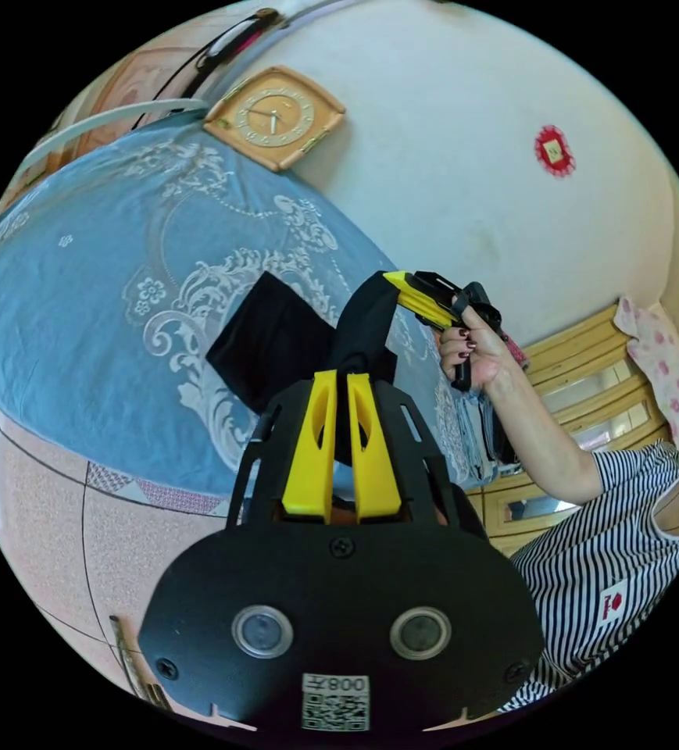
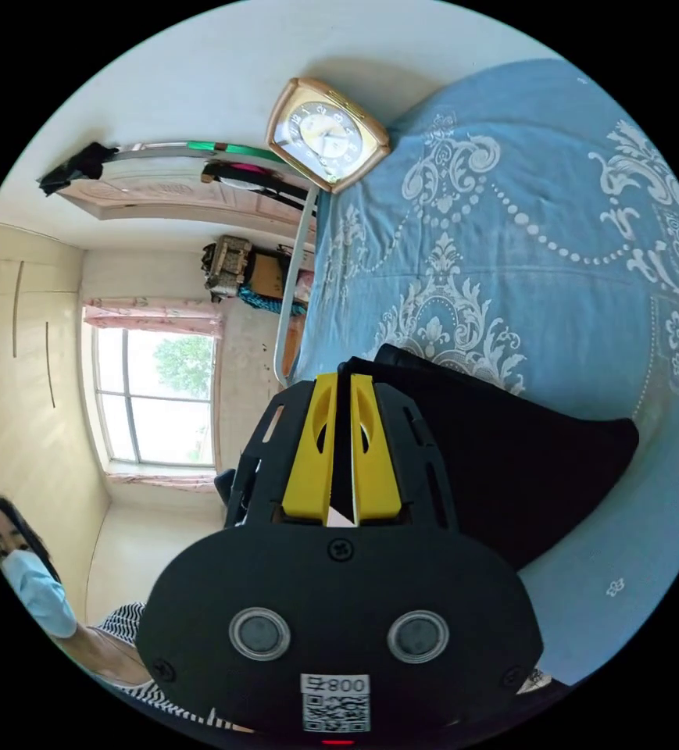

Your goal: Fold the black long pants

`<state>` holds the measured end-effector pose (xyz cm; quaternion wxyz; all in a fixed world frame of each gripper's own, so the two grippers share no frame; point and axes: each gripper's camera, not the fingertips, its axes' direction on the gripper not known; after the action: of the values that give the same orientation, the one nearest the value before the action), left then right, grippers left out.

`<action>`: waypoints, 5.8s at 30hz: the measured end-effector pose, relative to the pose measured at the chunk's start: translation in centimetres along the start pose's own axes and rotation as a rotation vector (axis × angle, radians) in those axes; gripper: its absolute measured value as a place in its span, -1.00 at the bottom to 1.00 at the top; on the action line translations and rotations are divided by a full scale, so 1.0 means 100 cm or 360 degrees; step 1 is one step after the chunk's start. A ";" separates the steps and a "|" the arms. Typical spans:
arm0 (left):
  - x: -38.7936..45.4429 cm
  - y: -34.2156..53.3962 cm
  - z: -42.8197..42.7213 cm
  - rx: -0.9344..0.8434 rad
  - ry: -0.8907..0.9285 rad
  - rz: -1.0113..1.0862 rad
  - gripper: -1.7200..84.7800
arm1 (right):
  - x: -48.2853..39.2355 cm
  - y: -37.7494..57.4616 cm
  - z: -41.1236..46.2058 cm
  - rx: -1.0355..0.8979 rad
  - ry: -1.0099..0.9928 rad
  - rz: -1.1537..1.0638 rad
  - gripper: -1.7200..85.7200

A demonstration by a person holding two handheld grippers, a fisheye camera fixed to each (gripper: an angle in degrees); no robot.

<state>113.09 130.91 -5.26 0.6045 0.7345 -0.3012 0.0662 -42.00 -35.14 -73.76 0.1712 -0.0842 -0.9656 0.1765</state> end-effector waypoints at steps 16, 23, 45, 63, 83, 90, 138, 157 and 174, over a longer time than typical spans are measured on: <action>-0.220 0.074 -0.030 0.0011 0.0013 -0.0308 -0.90 | -0.094 -0.094 0.069 -0.0208 0.0181 0.0007 -0.90; -0.255 0.112 -0.039 0.0049 0.0117 -0.0408 -0.90 | -0.128 -0.110 0.072 -0.0231 0.0154 -0.0048 -0.89; -0.111 0.134 -0.020 0.0057 -0.0524 -0.0132 -0.96 | -0.252 -0.123 0.132 -0.0568 0.0790 -0.0654 -0.96; 0.104 0.145 0.045 -0.0101 -0.0638 0.0218 -0.96 | -0.232 -0.013 0.031 -0.0322 0.0837 -0.0670 -0.96; 0.276 0.136 0.195 -0.0532 -0.0585 0.0471 -0.94 | -0.089 0.034 -0.015 -0.0120 0.0769 -0.0235 -0.96; 0.339 0.174 0.233 -0.0739 -0.0393 0.0639 -0.88 | -0.044 0.101 -0.012 -0.0229 0.0420 -0.0148 -0.95; -0.175 0.374 0.085 0.0302 0.0781 -0.1077 -0.67 | 0.176 0.206 0.114 -0.0183 -0.0640 0.0148 -0.92; -0.202 0.338 0.172 0.0289 0.0651 -0.1181 -0.79 | 0.298 0.287 0.133 -0.0177 -0.0582 0.0115 -0.92; 0.117 0.252 0.285 0.0172 0.0660 -0.0582 -0.81 | 0.458 0.481 0.057 0.0015 -0.0816 0.0034 -0.92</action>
<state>101.80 98.03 14.06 0.6151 0.7786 -0.0296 0.1206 -81.62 17.69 -82.73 -0.0806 -0.0460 -0.9757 0.1983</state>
